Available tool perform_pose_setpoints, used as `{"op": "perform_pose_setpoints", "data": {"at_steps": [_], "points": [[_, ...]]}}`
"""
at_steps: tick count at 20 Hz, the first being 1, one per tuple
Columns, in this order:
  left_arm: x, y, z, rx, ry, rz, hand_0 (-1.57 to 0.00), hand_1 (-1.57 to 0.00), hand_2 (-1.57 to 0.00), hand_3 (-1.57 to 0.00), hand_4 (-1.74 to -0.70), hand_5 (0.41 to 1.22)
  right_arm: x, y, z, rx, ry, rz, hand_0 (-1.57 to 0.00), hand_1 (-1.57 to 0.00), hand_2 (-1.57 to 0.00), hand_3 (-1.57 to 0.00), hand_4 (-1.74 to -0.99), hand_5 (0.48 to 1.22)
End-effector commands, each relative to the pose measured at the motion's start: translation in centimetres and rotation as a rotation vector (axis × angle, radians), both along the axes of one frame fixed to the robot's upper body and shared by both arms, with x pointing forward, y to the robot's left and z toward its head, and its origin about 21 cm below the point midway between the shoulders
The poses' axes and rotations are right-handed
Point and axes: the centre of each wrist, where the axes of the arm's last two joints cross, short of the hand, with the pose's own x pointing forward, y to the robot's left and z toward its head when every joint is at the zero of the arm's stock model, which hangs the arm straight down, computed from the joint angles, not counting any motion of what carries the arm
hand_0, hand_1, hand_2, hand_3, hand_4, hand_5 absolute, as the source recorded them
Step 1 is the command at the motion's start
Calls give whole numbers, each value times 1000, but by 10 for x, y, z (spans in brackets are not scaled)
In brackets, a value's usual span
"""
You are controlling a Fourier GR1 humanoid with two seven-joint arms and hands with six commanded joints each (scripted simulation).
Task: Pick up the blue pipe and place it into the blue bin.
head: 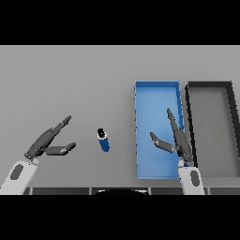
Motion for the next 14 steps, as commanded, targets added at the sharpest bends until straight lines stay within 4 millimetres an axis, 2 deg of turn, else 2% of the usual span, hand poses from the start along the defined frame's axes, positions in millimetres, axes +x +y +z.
{"op": "perform_pose_setpoints", "data": {"at_steps": [1, 3, 7, 11, 12, 14], "points": [[-4, -6, 0, 22, 22, -22, 1, 1, 1, 1, -1005, 530, 1, -1, 0, -3, 0, -1, 1, 1, 1, 1, -1214, 581], [-6, -22, 3, 59, 78, -66, 1, 1, 1, 1, -1031, 496, 4, -2, -1, 12, 6, -8, 1, 1, 1, 1, -1229, 576], [-19, -47, -13, 92, 107, -164, 1, 1, 1, 1, -1084, 469, -1, -4, -2, -10, -12, 10, 1, 1, 1, 1, -1213, 572], [-12, -70, -22, 56, 90, -200, 1, 1, 1, 1, -1141, 479, 0, 0, 1, -4, 4, -1, 1, 1, 1, 1, -1209, 567], [-12, -73, -23, 40, 74, -211, 1, 1, 1, 1, -1149, 484, -2, -2, -3, -1, 17, -2, 1, 1, 1, 1, -1210, 564], [-4, -89, -32, 29, 85, -199, 1, 1, 1, 1, -1145, 486, -2, 1, -2, 8, 10, 5, 1, 1, 1, 1, -1209, 556]]}}
